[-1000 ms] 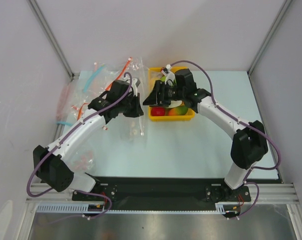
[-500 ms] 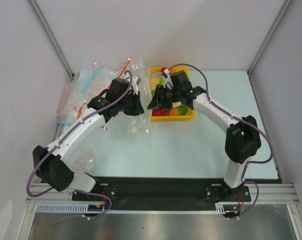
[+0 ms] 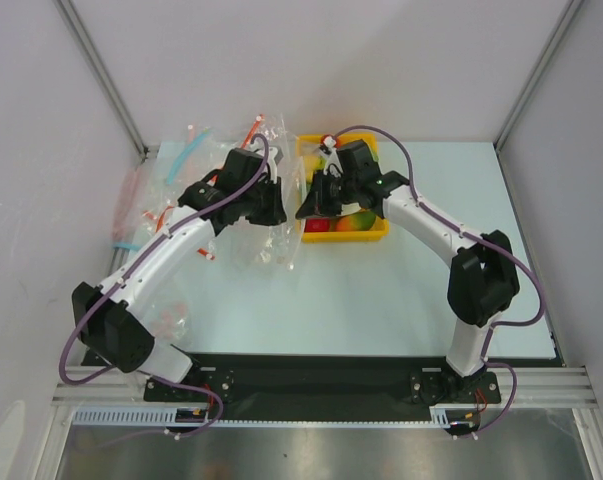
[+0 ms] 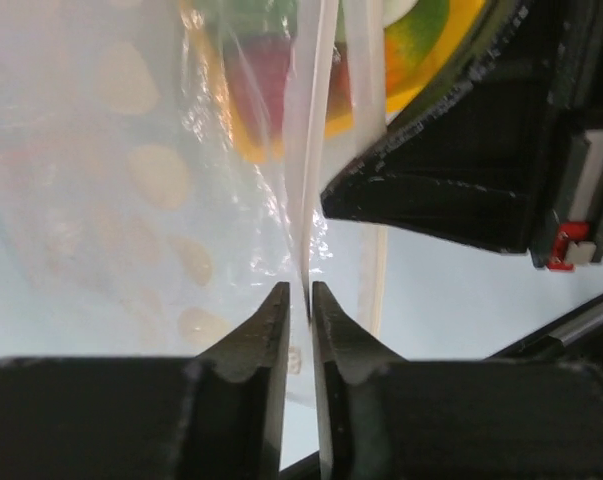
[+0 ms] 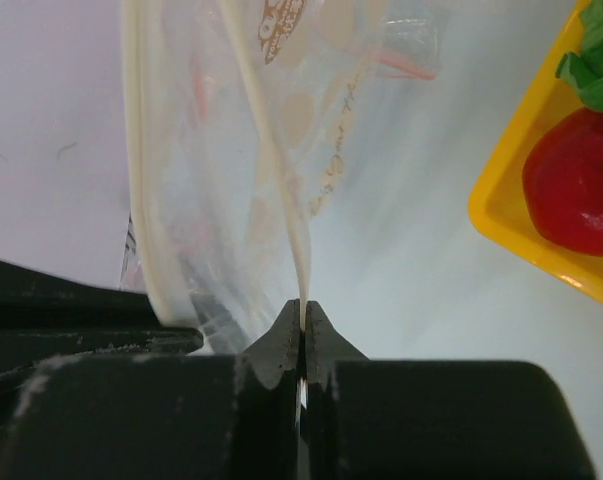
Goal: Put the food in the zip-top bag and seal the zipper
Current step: Open the zipper of the food storage bag at the center of the board.
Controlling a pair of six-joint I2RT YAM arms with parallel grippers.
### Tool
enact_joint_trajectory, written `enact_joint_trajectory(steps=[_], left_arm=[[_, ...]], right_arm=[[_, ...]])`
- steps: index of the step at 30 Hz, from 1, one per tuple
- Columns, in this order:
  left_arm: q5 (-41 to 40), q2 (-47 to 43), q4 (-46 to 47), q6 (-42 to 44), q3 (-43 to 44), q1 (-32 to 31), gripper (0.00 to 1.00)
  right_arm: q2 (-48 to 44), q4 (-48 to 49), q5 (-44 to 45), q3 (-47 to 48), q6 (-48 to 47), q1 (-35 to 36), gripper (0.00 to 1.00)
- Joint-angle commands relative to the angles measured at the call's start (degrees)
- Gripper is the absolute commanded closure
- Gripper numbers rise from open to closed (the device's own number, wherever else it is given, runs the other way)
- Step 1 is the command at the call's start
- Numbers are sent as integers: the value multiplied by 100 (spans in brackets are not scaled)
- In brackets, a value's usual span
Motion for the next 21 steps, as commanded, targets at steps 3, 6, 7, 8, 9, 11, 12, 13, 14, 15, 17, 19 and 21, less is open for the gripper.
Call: enact_joint_trajectory(steps=[3, 6, 7, 8, 9, 11, 12, 13, 14, 15, 17, 19, 21], left_arm=[[-970, 251, -486, 13, 696, -35, 75], [-1261, 471, -802, 48, 1047, -35, 72], [-1322, 654, -864, 83, 1214, -35, 70], [-1306, 726, -978, 92, 1294, -35, 70], [-1245, 788, -1014, 101, 1355, -35, 69], [-1016, 823, -971, 101, 1418, -35, 67], [-928, 780, -901, 101, 1383, -44, 65], [-875, 736, -813, 92, 1261, -53, 62], [-814, 640, -690, 83, 1198, -53, 60], [-796, 604, -654, 75, 1146, -61, 59], [-726, 612, -680, 66, 1057, -62, 59], [-612, 630, -733, 66, 1005, -61, 59], [-278, 578, -689, 75, 908, -61, 59]], right_arm=[[-189, 313, -258, 273, -75, 141, 100], [-251, 428, -381, 247, -75, 194, 100], [-251, 463, -382, 247, -75, 203, 100], [-277, 472, -408, 247, -75, 212, 100], [-286, 489, -434, 247, -83, 221, 100], [-278, 489, -434, 273, -74, 221, 100], [-269, 481, -434, 282, -75, 221, 100], [-269, 481, -434, 291, -66, 221, 100], [-269, 472, -426, 308, -74, 212, 100], [-269, 472, -417, 317, -66, 221, 100], [-277, 454, -382, 326, -83, 212, 100], [-295, 445, -338, 326, -83, 203, 100], [-286, 445, -329, 317, -48, 186, 100]])
